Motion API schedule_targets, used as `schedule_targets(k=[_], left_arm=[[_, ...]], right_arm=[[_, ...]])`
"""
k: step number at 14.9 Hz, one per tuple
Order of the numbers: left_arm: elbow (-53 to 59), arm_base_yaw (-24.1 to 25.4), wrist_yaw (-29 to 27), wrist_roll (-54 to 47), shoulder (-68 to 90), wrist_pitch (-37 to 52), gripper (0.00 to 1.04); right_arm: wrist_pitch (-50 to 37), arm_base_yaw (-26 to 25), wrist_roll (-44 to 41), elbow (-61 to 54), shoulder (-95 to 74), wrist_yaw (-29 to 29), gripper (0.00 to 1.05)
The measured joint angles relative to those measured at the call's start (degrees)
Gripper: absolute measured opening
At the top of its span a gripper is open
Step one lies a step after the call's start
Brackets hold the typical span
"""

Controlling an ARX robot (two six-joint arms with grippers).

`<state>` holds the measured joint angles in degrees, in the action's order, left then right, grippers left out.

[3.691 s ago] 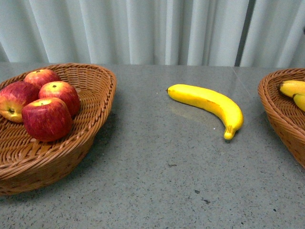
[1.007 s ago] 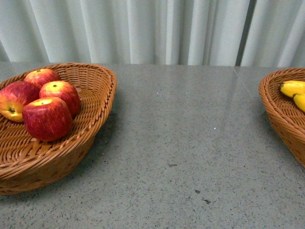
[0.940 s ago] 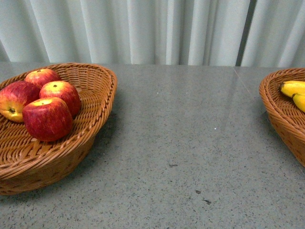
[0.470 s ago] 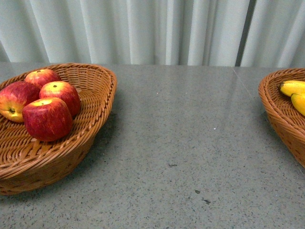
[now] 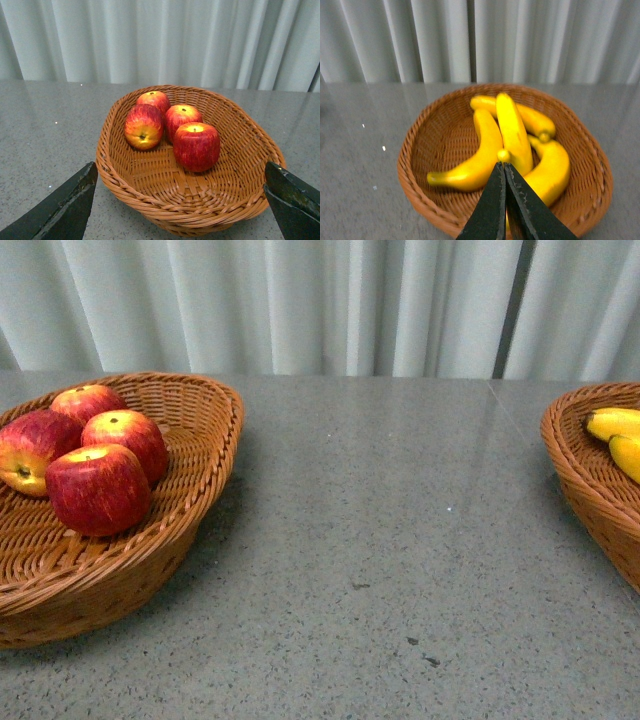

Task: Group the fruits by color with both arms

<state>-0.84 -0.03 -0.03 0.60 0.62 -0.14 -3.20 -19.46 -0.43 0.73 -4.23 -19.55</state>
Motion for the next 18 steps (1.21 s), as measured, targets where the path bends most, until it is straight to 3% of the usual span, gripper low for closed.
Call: schedule_targets(k=[4, 7, 8, 10, 11, 13, 18], left_arm=[[0.0, 0.0, -0.02, 0.0, 0.0, -0.07, 0.98], [0.0, 0.0, 0.02, 0.0, 0.0, -0.04, 0.98], [0.0, 0.0, 0.0, 0.0, 0.0, -0.07, 0.98], [0.0, 0.0, 0.0, 0.02, 0.0, -0.04, 0.98], [0.0, 0.0, 0.02, 0.0, 0.0, -0.04, 0.98], [0.0, 0.0, 0.02, 0.0, 0.0, -0.04, 0.98], [0.0, 0.0, 0.02, 0.0, 0.0, -0.04, 0.98]], right_arm=[[1.01, 3.65, 0.0, 0.0, 2.14, 3.41, 0.02], [2.84, 11.39, 0.02, 0.0, 3.45, 11.76, 0.02], [3.45, 17.86, 0.02, 0.0, 3.98, 17.59, 0.02], [3.43, 19.45, 0.02, 0.0, 3.98, 19.37, 0.02], [3.43, 19.45, 0.0, 0.0, 3.98, 19.39, 0.31], [3.43, 19.45, 0.04, 0.0, 3.98, 19.39, 1.0], [3.43, 19.45, 0.02, 0.0, 3.98, 19.39, 0.98]])
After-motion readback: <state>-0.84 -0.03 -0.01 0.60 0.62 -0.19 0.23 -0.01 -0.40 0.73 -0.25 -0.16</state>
